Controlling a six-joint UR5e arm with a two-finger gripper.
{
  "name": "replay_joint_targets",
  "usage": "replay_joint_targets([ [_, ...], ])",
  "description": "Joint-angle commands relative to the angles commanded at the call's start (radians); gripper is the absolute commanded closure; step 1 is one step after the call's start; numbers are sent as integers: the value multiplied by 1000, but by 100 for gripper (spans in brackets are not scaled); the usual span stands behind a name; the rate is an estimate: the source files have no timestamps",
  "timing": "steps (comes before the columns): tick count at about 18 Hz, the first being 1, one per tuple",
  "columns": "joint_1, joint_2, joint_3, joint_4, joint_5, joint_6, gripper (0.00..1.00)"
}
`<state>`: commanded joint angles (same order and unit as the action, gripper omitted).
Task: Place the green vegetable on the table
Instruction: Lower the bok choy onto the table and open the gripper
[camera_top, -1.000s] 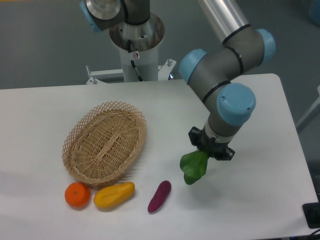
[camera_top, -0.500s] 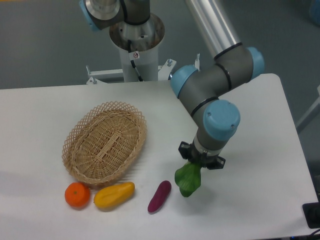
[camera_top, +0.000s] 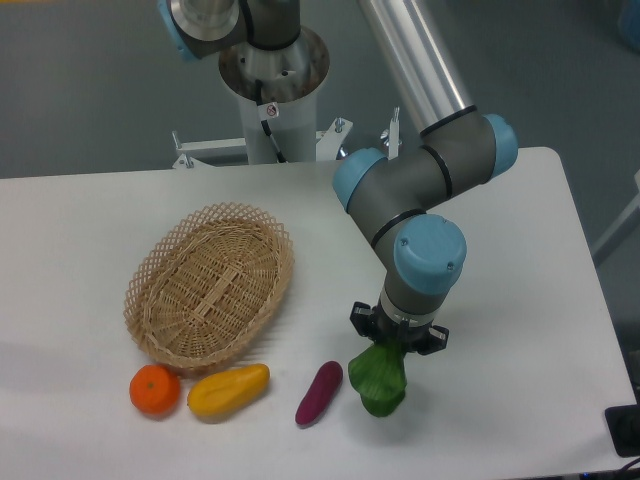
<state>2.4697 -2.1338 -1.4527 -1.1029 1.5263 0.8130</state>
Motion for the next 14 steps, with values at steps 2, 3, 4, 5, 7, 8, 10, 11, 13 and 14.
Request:
replay_joint_targets([
  [2,0,0,0,-2,2,2,1],
  [3,0,2,0,-2,2,2,1],
  [4,0,2,2,-2,0,2,1],
  [5,0,5,2,-3,-2,3,1],
  [7,2,12,6,-9,-3,3,0],
  [8,5,18,8,-15,-5,3,0],
  [10,8,26,8,-17,-12,27,0],
  [11,9,32,9,-17,-14,40,0],
  [13,11,43,9,-21,-14,52,0],
  [14,14,52,11,-35,-14,79,0],
])
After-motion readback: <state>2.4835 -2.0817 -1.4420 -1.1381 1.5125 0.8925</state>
